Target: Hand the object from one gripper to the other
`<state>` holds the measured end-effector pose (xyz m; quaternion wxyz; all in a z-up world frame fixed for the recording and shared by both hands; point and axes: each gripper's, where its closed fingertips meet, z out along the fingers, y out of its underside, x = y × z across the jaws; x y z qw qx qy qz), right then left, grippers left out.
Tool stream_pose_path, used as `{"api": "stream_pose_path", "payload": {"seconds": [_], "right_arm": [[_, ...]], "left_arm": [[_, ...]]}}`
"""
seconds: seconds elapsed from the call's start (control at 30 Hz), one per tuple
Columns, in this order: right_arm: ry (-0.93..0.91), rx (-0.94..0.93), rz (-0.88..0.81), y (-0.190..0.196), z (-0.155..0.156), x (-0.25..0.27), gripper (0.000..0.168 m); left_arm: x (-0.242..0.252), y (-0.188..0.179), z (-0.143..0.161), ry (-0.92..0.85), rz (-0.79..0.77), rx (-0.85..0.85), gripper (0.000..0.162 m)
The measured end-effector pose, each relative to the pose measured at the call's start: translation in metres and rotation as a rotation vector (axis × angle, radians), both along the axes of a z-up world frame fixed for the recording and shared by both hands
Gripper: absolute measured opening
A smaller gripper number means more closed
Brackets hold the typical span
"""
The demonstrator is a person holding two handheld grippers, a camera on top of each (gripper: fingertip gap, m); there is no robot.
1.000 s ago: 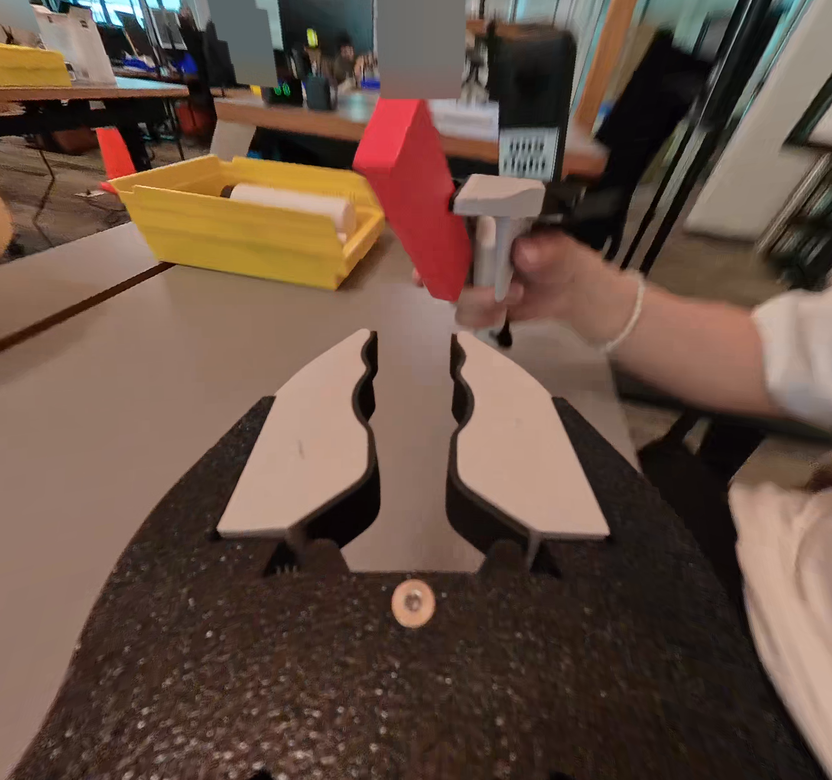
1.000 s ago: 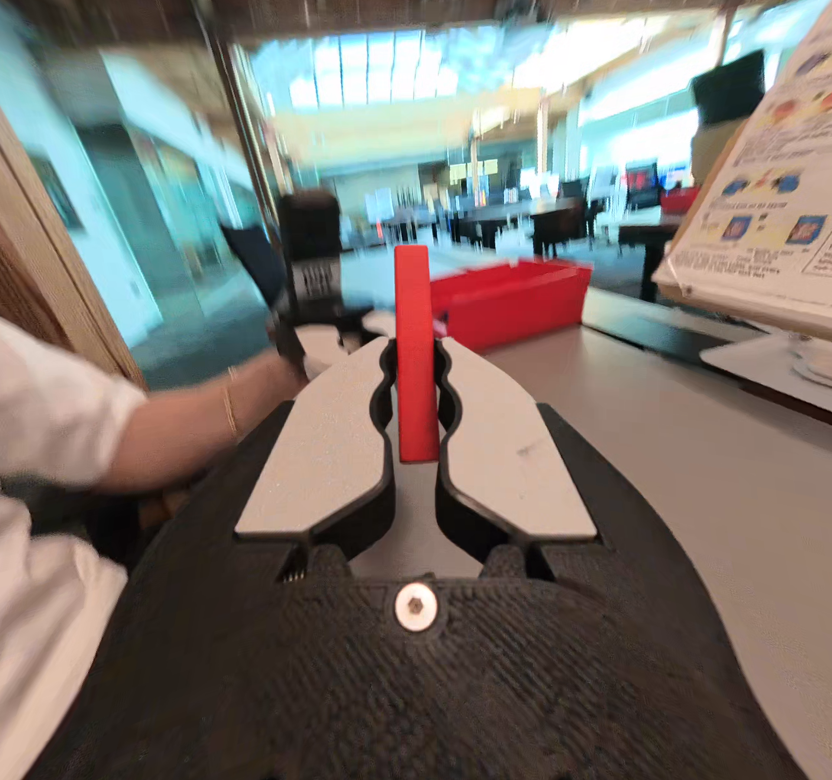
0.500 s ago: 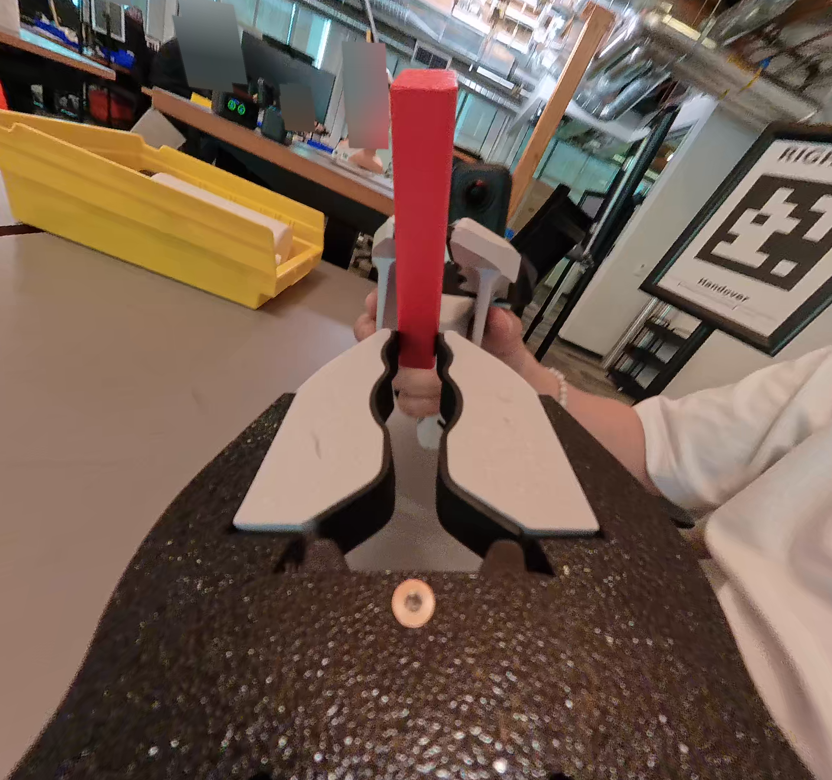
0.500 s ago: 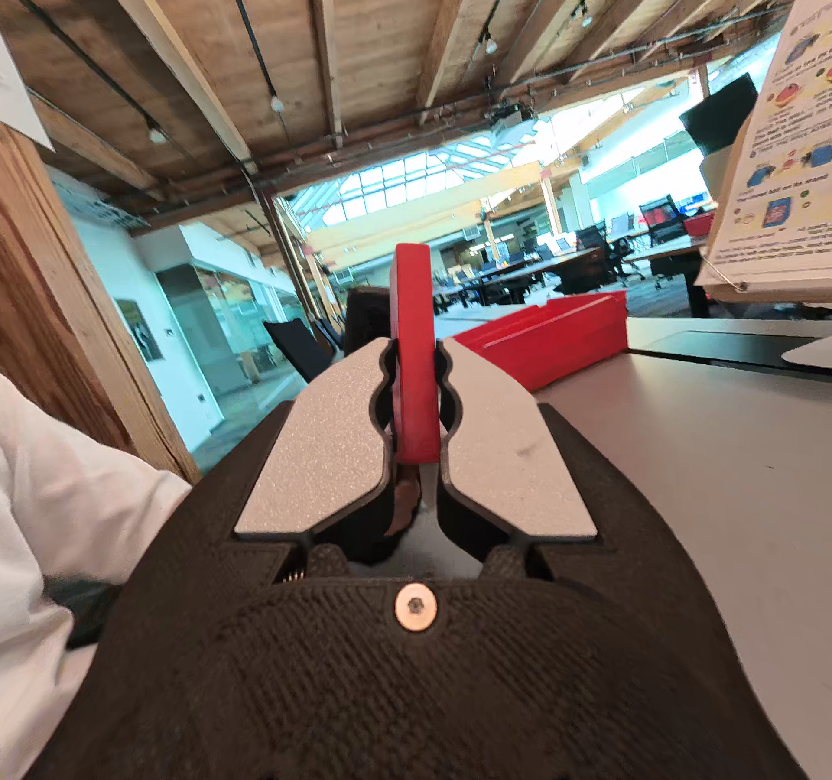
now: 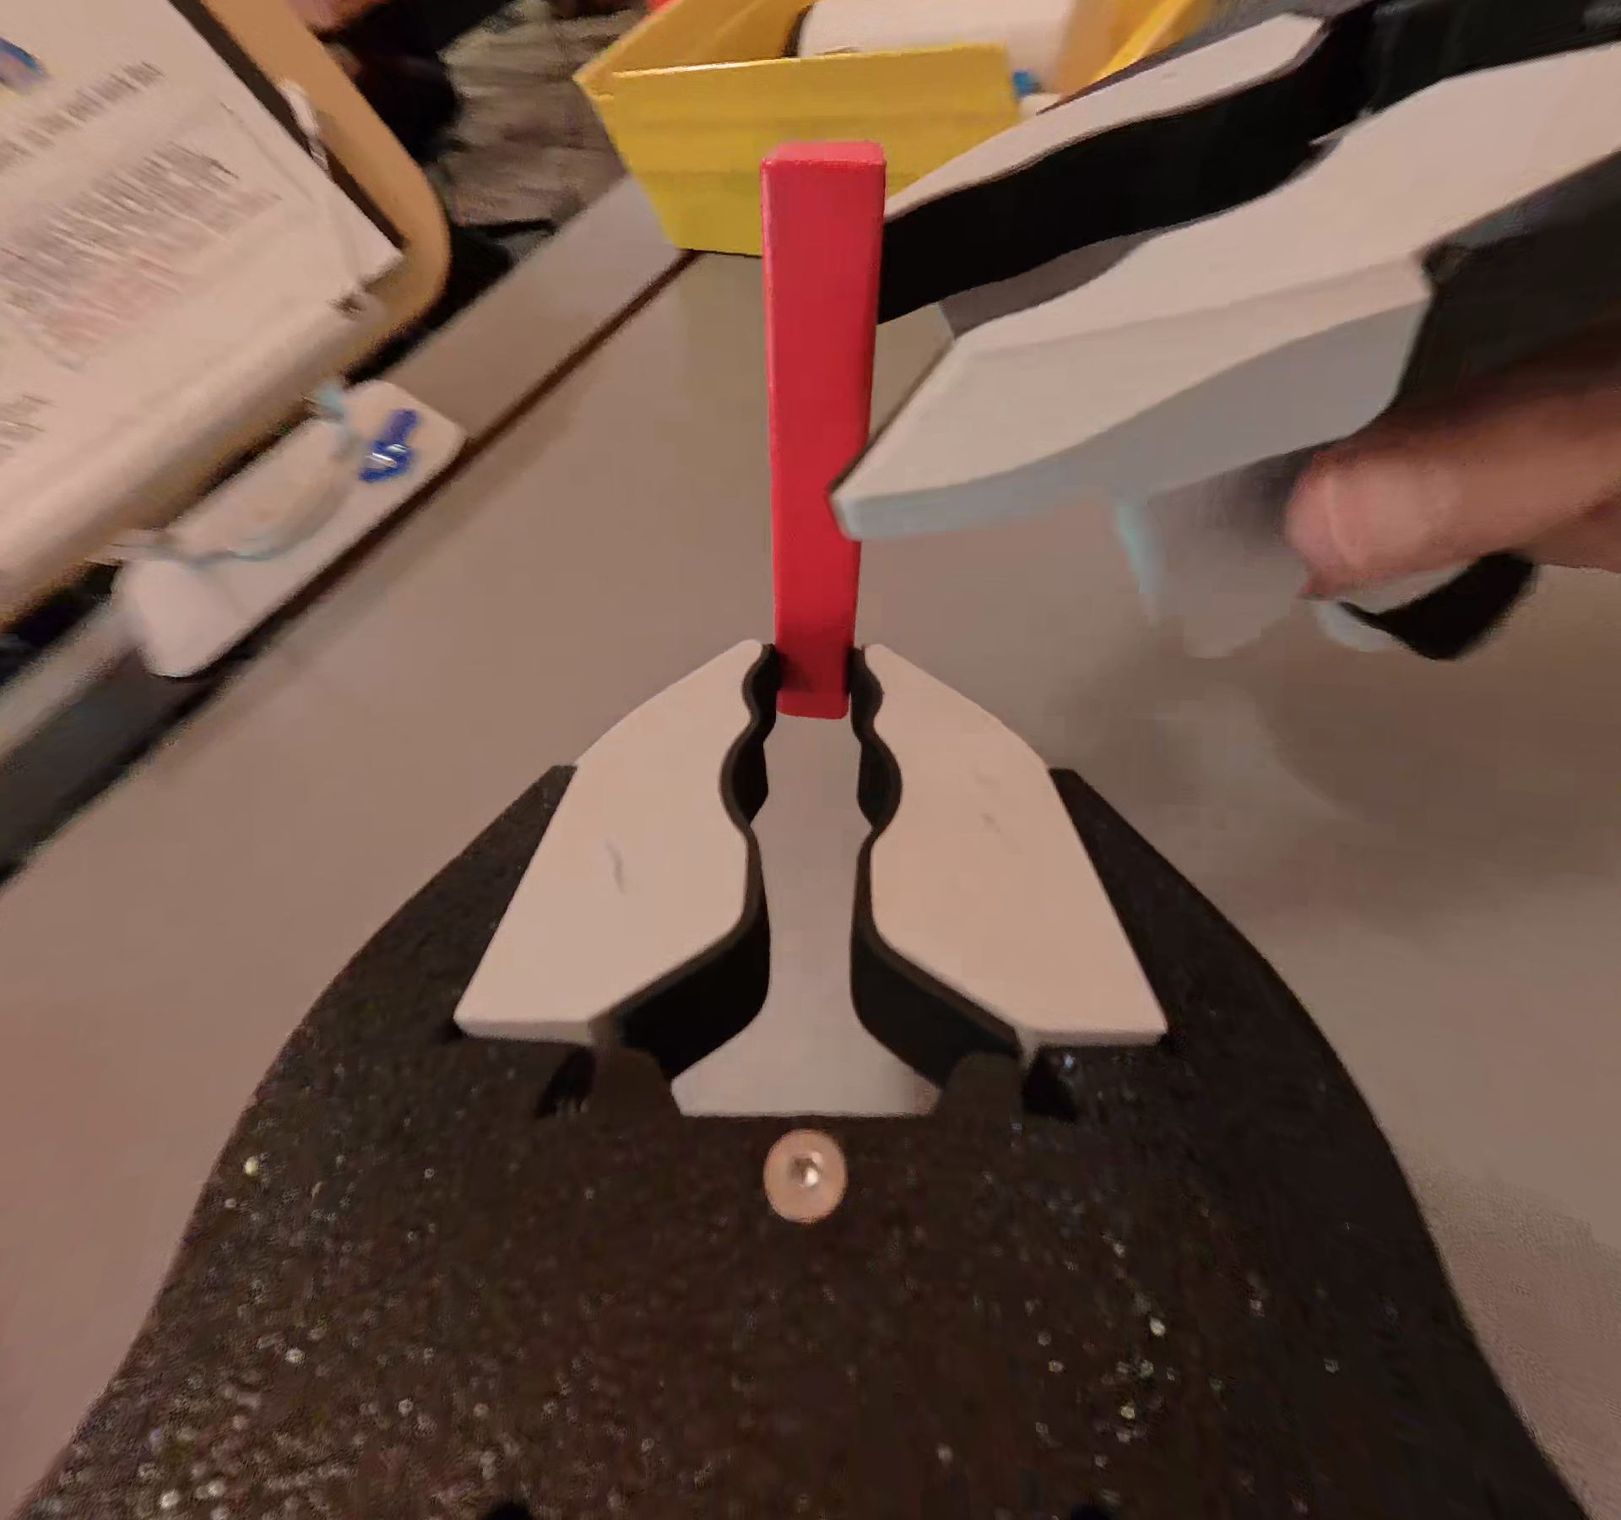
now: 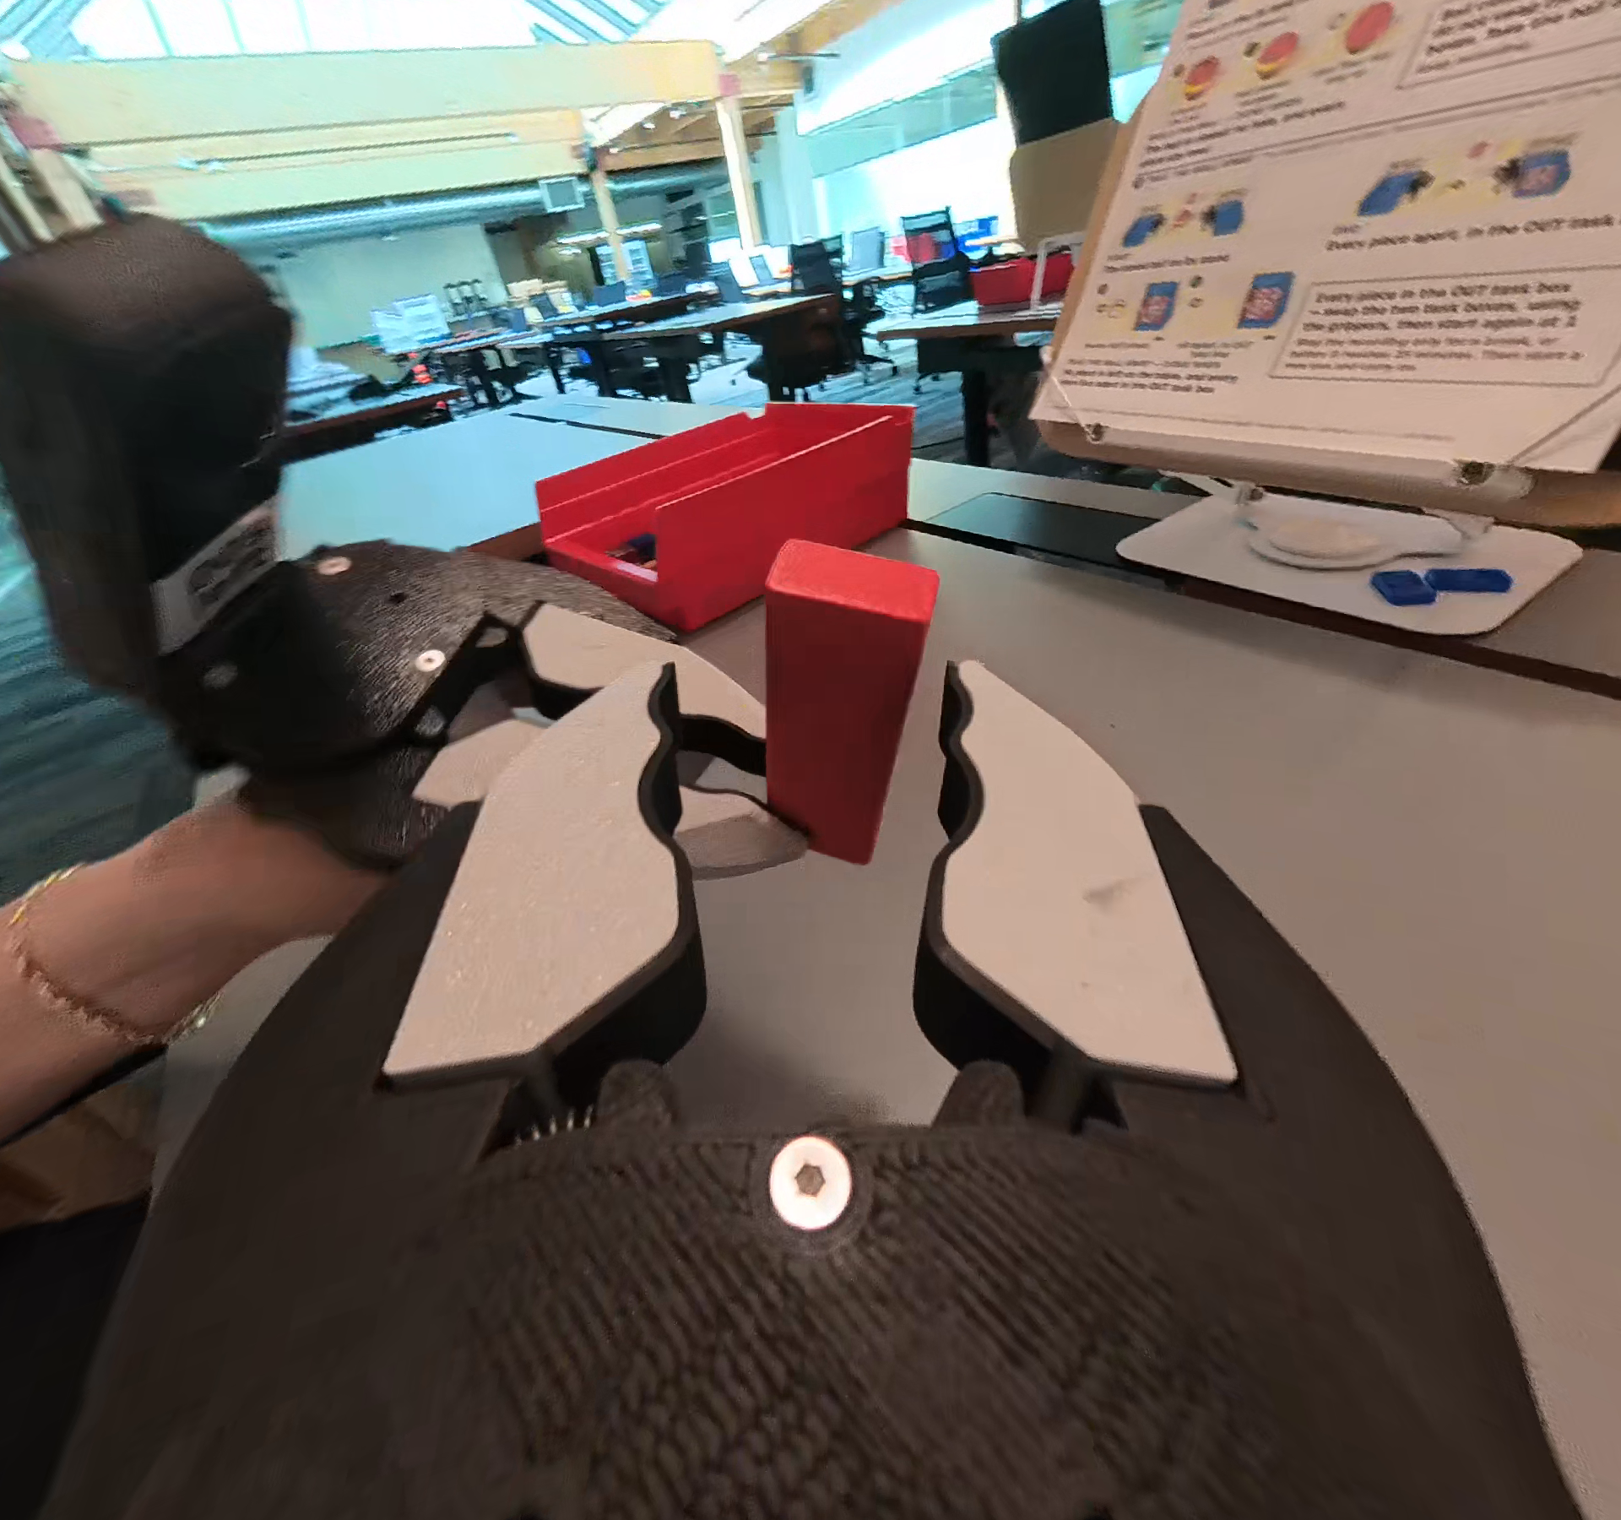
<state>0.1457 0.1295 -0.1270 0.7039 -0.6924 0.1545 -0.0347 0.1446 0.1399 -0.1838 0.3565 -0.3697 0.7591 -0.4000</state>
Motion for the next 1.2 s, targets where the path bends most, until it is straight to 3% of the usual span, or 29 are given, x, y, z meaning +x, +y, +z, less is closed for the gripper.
{"api": "stream_pose_path", "payload": {"seconds": [0.07, 0.13, 0.23, 0.3, 0.33, 0.4, 0.47, 0.6, 0.67, 0.87, 1.03, 1.13, 1.2], "right_arm": [[-0.015, -0.009, -0.057, 0.000, -0.001, 0.003, 0.051], [-0.049, 0.002, -0.118, -0.006, 0.002, 0.009, 0.034], [-0.054, 0.001, -0.069, -0.007, 0.006, 0.006, 0.033], [-0.076, 0.022, -0.015, -0.010, 0.012, 0.005, 0.033], [-0.074, 0.046, 0.028, -0.012, 0.016, 0.004, 0.033], [-0.055, 0.123, 0.191, -0.016, 0.026, -0.010, 0.033], [-0.036, 0.148, 0.377, -0.022, 0.029, -0.028, 0.033], [-0.136, 0.135, 0.584, -0.031, 0.023, -0.057, 0.033], [-0.158, 0.086, 0.596, -0.028, 0.015, -0.060, 0.033], [-0.134, 0.132, 0.629, -0.027, 0.018, -0.066, 0.033], [-0.125, 0.115, 0.604, -0.028, 0.015, -0.059, 0.034], [-0.109, 0.099, 0.478, -0.026, 0.015, -0.042, 0.035], [-0.096, 0.097, 0.349, -0.023, 0.017, -0.025, 0.046]], "left_arm": [[0.002, -0.001, 0.001, -0.065, 0.048, 0.087, 0.015], [0.003, -0.003, 0.003, -0.115, 0.077, 0.126, 0.015], [0.003, -0.006, 0.007, -0.167, 0.063, 0.132, 0.015], [0.001, -0.014, 0.010, -0.172, -0.026, 0.082, 0.021], [-0.001, -0.018, 0.012, -0.160, -0.075, 0.041, 0.033], [-0.007, -0.022, 0.019, -0.117, -0.166, -0.079, 0.052], [-0.017, -0.027, 0.024, -0.058, -0.297, -0.204, 0.060], [-0.059, -0.044, 0.023, 0.120, -0.630, -0.348, 0.058], [-0.069, -0.046, 0.022, 0.153, -0.692, -0.355, 0.054], [-0.065, -0.046, 0.007, 0.154, -0.671, -0.245, 0.034], [-0.058, -0.048, 0.006, 0.138, -0.656, -0.276, 0.034], [-0.043, -0.043, 0.008, 0.092, -0.561, -0.281, 0.034], [-0.026, -0.031, 0.016, 0.016, -0.420, -0.288, 0.034]]}}
